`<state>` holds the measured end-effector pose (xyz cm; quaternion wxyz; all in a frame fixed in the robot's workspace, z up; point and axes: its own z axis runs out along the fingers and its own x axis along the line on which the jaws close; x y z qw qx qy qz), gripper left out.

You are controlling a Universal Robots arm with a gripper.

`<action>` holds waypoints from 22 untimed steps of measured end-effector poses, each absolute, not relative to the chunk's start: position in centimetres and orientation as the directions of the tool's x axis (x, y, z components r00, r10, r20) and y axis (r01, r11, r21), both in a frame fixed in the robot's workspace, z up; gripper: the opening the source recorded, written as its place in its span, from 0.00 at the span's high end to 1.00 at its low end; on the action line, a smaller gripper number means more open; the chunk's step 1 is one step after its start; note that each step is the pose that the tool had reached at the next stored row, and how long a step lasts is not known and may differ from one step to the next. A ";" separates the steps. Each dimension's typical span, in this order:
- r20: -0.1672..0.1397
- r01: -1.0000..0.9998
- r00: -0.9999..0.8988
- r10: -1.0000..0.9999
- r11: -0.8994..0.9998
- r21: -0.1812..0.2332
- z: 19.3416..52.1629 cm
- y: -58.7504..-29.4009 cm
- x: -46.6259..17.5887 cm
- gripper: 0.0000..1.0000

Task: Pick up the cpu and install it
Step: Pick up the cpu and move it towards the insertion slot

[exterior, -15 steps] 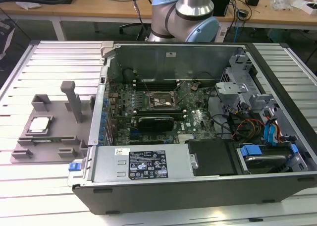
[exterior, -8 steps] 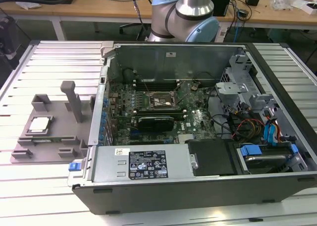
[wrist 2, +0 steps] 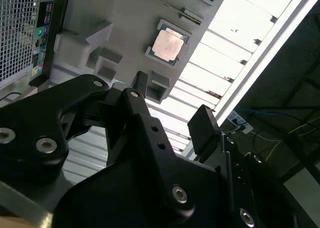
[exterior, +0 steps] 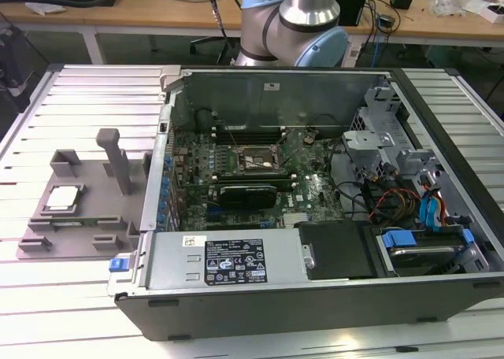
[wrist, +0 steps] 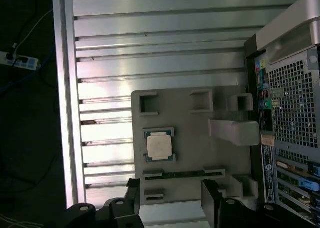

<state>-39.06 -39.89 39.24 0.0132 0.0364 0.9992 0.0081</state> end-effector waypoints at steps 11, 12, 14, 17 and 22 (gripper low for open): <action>-0.010 0.073 -0.997 0.073 0.997 0.021 38.7 -39.9 -39.0 0.26; -0.009 0.073 -0.997 0.073 0.997 0.021 38.4 -39.9 -39.0 0.26; -0.009 0.073 -0.997 0.073 0.997 0.021 37.9 -39.9 -39.0 0.26; -0.009 0.073 -0.997 0.073 0.997 0.021 37.3 -39.9 -39.0 0.26; -0.009 0.073 -0.997 0.073 0.997 0.021 36.5 -39.9 -39.0 0.26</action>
